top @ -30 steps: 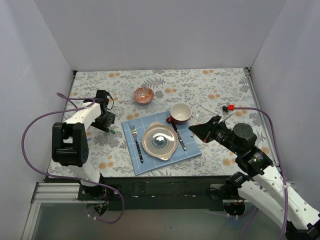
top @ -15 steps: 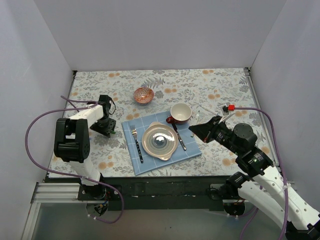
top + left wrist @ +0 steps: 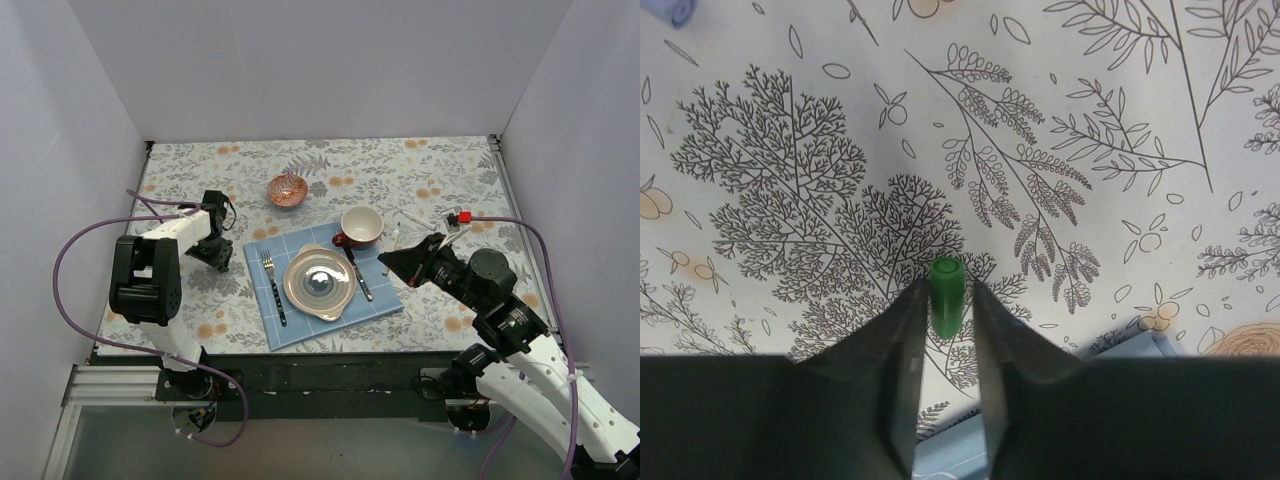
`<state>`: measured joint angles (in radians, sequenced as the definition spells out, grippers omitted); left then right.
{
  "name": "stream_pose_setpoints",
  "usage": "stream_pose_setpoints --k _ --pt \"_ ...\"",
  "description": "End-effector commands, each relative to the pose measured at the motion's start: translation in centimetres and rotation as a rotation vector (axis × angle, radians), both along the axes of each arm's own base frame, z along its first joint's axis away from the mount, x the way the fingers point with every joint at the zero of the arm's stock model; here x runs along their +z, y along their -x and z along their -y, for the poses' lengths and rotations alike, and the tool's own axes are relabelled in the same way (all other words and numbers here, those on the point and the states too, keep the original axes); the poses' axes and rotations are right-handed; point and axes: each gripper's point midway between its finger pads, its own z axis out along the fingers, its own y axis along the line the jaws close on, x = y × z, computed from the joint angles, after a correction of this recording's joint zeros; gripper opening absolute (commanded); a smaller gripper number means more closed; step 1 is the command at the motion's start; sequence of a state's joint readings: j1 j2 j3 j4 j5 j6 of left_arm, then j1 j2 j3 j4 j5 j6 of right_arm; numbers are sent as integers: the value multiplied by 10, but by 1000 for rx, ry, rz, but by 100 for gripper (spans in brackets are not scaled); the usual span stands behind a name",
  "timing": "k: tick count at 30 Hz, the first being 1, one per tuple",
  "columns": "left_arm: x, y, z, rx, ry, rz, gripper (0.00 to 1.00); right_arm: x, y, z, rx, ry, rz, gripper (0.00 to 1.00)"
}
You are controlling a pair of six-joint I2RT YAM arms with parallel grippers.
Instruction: Insert the pens into the pen caps
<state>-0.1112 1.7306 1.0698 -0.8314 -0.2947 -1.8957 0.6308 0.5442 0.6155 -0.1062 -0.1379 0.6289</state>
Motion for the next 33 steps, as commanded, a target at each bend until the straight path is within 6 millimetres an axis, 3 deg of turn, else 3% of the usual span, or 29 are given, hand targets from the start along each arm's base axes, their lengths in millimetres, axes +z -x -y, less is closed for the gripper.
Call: stream_pose_setpoints --k 1,4,7,11,12,14,16,17,19,21,22,24,25,26,27,28,33 --pt "-17 4 6 4 19 -20 14 6 2 -4 21 -15 17 1" --pt "-18 6 4 -2 13 -17 0 3 3 -4 28 -6 9 1" --pt "-9 7 3 -24 9 5 0 -1 4 -8 53 -9 8 1" --pt "20 1 5 -74 18 87 0 -18 8 -26 152 6 -36 1" --pt "35 -3 10 -103 31 143 0 -19 9 -31 182 0 -35 1" --pt "49 -12 28 -221 79 223 0 -27 15 -46 277 -6 -64 1" --pt "76 -21 52 -326 103 349 0 -42 21 -58 349 6 -106 1" --pt "83 -19 61 -386 110 377 0 -41 22 -64 370 -2 -86 1" --pt "115 -22 91 -508 141 527 0 -50 30 -79 427 13 -98 1" --pt "130 -10 124 -641 202 604 0 -46 43 -97 497 1 -62 1" --pt "159 -11 138 -684 238 722 0 -54 46 -106 526 12 -78 1" --pt "173 11 174 -815 358 799 0 -46 57 -122 600 -20 -40 1" --pt "201 15 187 -861 400 925 0 -51 61 -128 636 -19 -54 1" --pt "212 23 197 -894 438 977 0 -49 63 -133 651 -30 -44 1" --pt "209 39 210 -942 501 988 0 -45 67 -138 669 -46 -27 1" --pt "231 44 216 -964 530 1084 0 -48 67 -141 674 -43 -35 1" --pt "246 66 228 -1044 602 1170 0 -50 58 -144 631 -53 -34 1"
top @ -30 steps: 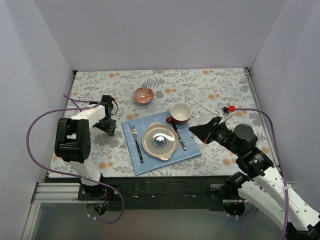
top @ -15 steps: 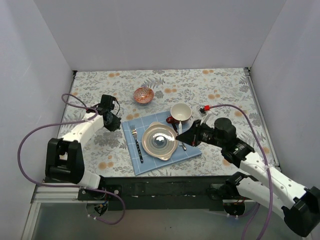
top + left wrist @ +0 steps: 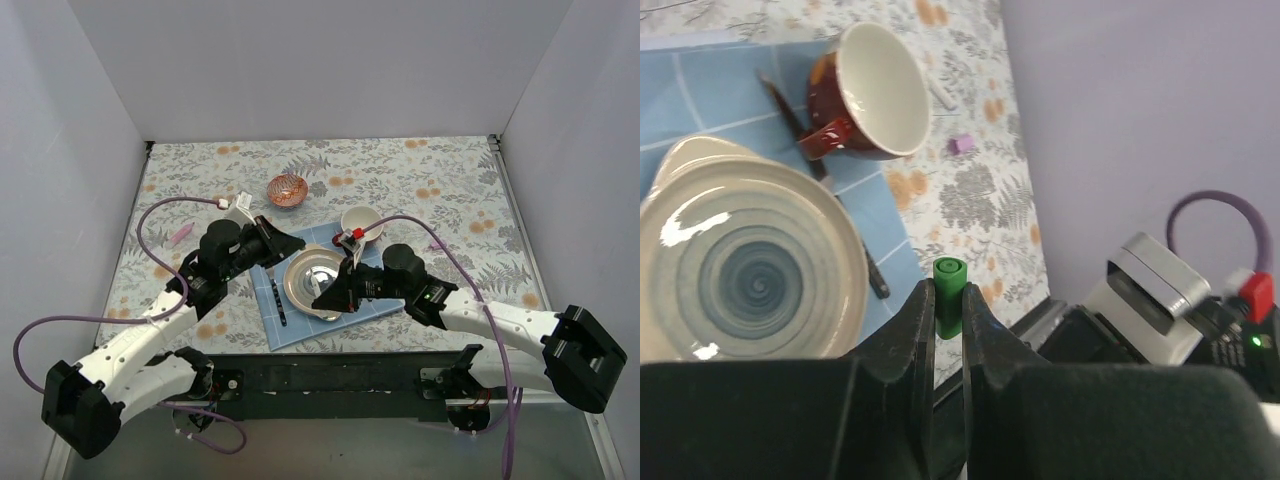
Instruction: Insert the pens into the pen caps
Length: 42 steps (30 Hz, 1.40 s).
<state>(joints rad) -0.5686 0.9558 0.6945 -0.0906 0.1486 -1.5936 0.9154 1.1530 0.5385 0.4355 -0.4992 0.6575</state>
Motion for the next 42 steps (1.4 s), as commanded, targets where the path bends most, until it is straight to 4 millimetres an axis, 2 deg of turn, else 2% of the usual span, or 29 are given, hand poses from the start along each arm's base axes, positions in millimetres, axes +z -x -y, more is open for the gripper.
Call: stream_pose_setpoints --k 1,3,10,18,29,35,42 --pt "36 17 16 -121 117 149 0 39 -11 -10 -28 -133 99 1" --pt "46 23 17 -137 151 189 0 39 -14 -11 -41 -133 98 1" --pt "40 34 22 -182 180 184 0 38 -20 -19 -41 -116 84 1" --pt "30 41 24 -204 186 179 0 36 -26 -18 -88 -108 76 1" --pt "32 46 22 -212 177 201 0 34 -30 -13 -122 -92 79 1" --pt "21 48 23 -217 163 183 0 45 -32 -12 -139 -114 95 1" --pt "14 51 32 -255 137 173 0 52 -37 -15 -154 -112 101 1"
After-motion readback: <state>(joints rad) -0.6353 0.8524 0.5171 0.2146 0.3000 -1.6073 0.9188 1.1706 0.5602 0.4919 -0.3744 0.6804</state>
